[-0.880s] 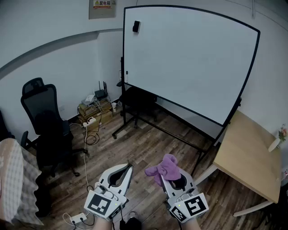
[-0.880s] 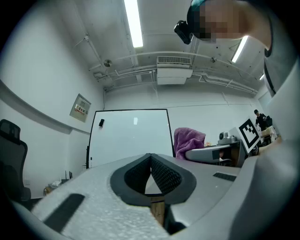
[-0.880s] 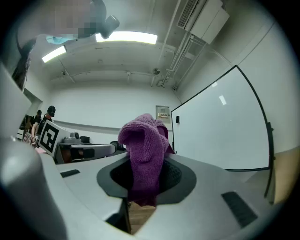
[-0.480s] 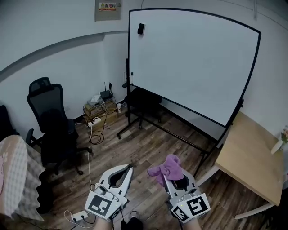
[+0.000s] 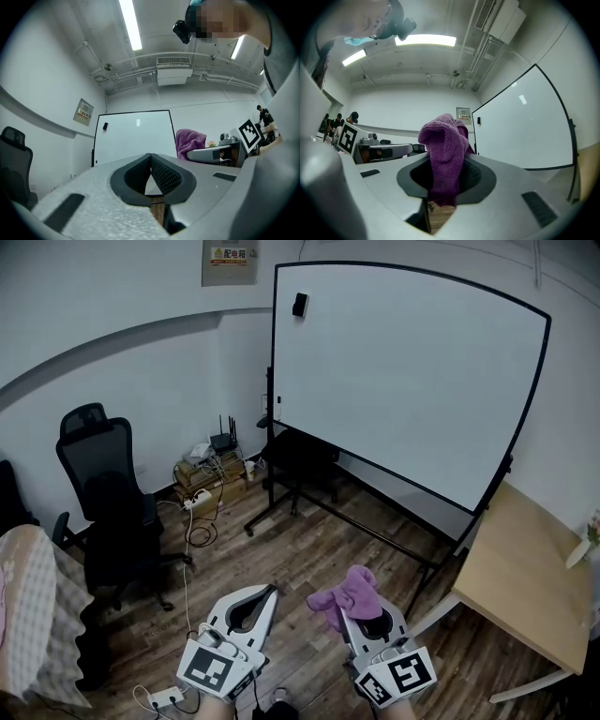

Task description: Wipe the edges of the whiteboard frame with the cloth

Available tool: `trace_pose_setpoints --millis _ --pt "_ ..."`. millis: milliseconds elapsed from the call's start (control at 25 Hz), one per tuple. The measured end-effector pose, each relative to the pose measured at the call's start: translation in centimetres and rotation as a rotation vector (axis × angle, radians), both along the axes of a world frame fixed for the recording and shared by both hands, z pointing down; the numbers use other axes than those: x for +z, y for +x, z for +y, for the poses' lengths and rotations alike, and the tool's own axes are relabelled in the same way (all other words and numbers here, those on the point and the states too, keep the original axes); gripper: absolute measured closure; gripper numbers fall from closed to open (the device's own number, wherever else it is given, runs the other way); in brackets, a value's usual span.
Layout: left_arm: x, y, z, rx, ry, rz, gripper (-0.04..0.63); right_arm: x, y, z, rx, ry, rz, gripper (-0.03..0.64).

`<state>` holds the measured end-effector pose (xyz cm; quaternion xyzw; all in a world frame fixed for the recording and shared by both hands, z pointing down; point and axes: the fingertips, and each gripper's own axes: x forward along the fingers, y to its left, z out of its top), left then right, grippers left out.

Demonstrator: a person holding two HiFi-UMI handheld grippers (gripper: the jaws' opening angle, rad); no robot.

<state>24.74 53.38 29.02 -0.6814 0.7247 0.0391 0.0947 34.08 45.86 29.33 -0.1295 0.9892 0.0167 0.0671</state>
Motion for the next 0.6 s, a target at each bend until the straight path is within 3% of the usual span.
trace_pose_setpoints --millis 600 --pt "-1.1 -10.3 -3.1 -0.01 0.02 -0.007 0.58 -0.1 -9.3 -3.6 0.045 -0.011 -0.003 0.509"
